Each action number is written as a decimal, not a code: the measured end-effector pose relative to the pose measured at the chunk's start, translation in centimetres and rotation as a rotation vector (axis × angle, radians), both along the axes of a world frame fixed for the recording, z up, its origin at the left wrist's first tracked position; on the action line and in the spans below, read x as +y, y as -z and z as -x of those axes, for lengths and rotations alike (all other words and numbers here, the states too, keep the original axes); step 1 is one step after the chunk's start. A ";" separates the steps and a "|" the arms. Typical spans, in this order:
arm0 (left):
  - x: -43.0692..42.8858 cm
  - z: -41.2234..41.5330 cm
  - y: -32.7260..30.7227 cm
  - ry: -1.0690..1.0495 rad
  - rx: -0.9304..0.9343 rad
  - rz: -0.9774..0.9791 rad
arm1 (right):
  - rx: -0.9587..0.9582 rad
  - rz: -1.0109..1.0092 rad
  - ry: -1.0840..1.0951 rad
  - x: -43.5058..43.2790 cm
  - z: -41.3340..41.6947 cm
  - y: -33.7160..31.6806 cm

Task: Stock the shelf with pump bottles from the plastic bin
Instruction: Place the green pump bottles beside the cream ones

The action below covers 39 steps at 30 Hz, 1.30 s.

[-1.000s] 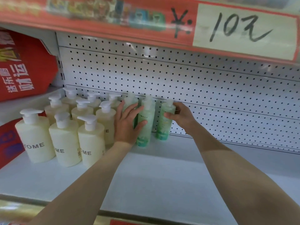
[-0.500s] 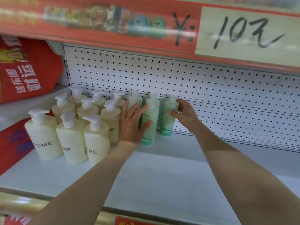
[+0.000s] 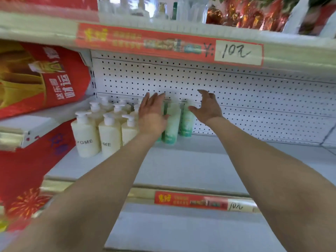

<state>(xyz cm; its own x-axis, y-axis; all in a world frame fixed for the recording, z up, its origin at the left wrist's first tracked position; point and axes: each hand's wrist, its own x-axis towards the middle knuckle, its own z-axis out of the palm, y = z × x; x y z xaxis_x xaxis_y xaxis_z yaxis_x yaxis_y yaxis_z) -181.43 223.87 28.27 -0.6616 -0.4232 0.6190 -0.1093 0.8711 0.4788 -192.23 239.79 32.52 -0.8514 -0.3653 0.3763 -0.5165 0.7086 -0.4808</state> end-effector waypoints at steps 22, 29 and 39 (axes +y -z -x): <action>-8.2 -35.3 8.8 -0.277 -0.316 -0.144 | -0.100 -0.342 -0.272 -9.0 -35.2 10.4; -12.0 -40.5 19.5 -0.324 -0.523 -0.320 | -0.306 -0.446 -0.407 -13.2 -38.2 20.2; -15.2 -44.4 32.9 -0.339 -0.976 -0.759 | -0.814 -0.615 -0.422 -19.2 -39.0 36.1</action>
